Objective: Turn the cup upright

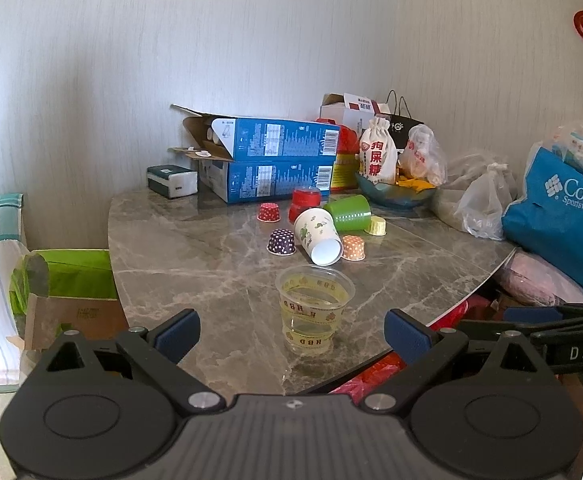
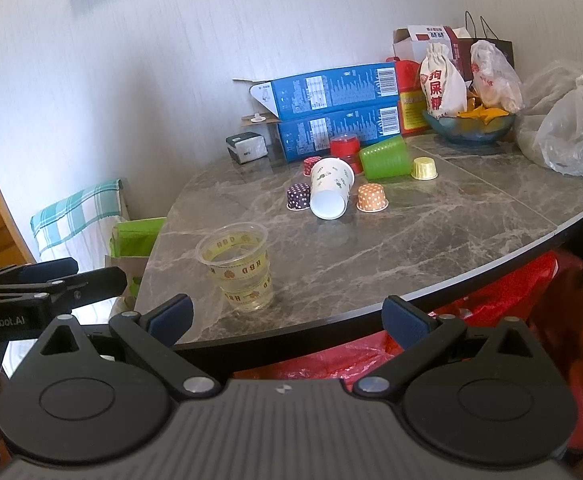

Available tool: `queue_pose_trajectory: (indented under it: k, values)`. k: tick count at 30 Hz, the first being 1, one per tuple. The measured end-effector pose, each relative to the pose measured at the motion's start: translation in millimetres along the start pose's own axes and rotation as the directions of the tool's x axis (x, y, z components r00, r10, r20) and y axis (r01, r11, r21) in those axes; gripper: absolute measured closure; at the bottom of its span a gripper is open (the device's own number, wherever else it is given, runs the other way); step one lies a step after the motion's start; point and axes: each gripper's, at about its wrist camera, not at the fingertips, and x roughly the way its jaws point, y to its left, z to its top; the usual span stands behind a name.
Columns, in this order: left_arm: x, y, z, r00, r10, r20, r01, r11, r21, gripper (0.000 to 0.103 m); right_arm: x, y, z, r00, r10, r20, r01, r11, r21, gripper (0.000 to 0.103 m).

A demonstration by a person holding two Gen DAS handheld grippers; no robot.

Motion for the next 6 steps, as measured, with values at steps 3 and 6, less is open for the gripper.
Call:
queue_pose_trajectory:
  k: [3,6]
  values:
    - [1.3,-1.1,-0.1,1.0,0.003,0.0,-0.003,1.0,0.005,0.003,0.0,0.1,-0.1,1.0,-0.001,-0.001,0.001,1.0,0.0,0.001]
    - [2.0,-1.8,0.5,1.0,0.003,0.0,-0.003,1.0,0.008,0.003,1.2,-1.0,-0.5,1.0,0.001,-0.005,-0.001,1.0,0.0,0.001]
